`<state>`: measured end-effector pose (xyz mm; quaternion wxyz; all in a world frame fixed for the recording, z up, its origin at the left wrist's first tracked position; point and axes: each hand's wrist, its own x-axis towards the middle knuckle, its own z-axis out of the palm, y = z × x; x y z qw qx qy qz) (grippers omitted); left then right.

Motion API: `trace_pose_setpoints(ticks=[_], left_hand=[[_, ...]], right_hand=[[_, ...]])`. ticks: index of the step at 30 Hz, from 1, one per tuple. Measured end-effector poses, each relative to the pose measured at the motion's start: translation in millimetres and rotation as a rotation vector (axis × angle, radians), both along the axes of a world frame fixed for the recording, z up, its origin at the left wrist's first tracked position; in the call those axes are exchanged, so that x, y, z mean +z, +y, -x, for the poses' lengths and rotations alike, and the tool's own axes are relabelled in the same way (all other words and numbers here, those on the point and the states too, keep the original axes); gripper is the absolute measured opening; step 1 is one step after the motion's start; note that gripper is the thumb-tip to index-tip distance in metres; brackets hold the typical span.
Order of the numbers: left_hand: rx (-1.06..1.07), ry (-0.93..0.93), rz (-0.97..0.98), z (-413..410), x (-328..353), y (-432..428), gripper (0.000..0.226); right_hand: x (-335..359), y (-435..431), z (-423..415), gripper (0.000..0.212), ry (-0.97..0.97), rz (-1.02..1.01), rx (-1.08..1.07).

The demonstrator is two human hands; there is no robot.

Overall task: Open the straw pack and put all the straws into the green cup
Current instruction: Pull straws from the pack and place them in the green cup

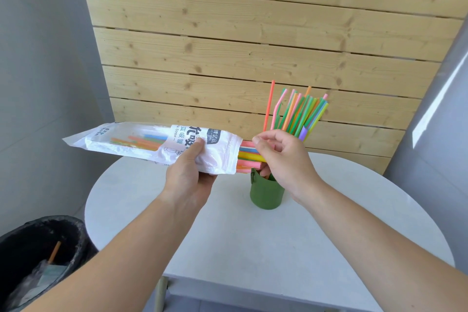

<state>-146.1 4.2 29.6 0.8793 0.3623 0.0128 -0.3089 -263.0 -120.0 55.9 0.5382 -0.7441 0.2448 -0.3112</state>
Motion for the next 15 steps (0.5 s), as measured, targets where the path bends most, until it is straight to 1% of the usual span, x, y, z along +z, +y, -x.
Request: trace_pose_setpoints(ticks=[2, 5, 10, 15], left_hand=[[-0.001, -0.006, 0.001, 0.0, -0.5, -0.5, 0.03], [-0.004, -0.007, 0.004, -0.6, 0.0, 0.2, 0.03], [-0.007, 0.011, 0.012, -0.2, 0.9, 1.1, 0.033], [-0.013, 0.024, 0.015, 0.2, 0.9, -0.5, 0.036]], right_hand=[[-0.3, 1.1, 0.6, 0.016, 0.042, 0.0, 0.052], [-3.6, -0.7, -2.1, 0.005, 0.049, -0.054, 0.094], [-3.6, -7.8, -2.4, 0.007, -0.02, -0.143, 0.05], [-5.8, -5.2, -4.3, 0.007, -0.045, -0.098, -0.014]])
